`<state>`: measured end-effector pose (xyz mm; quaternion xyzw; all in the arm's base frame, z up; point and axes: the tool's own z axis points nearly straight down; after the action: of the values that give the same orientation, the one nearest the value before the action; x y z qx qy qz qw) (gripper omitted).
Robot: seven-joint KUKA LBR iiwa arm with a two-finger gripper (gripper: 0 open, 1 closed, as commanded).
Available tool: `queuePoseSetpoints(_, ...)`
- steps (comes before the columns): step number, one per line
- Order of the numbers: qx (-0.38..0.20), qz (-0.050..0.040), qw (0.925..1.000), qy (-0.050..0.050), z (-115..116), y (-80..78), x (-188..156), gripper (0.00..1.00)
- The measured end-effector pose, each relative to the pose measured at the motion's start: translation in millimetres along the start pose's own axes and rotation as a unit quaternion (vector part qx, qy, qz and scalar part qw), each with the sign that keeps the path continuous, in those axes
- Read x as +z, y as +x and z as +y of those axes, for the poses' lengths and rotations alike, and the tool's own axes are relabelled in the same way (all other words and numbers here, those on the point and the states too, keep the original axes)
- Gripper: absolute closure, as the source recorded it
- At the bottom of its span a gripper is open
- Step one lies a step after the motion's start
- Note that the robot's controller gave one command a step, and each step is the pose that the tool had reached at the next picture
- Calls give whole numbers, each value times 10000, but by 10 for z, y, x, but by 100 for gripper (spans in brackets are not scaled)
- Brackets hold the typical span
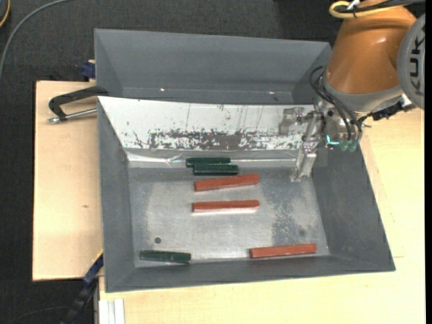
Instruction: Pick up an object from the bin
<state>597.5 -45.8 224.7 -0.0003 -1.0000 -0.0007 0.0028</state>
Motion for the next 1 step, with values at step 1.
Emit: queuePoseSetpoints(1, -375, -6, 9993, -3, 288, 358, 1246, 0)
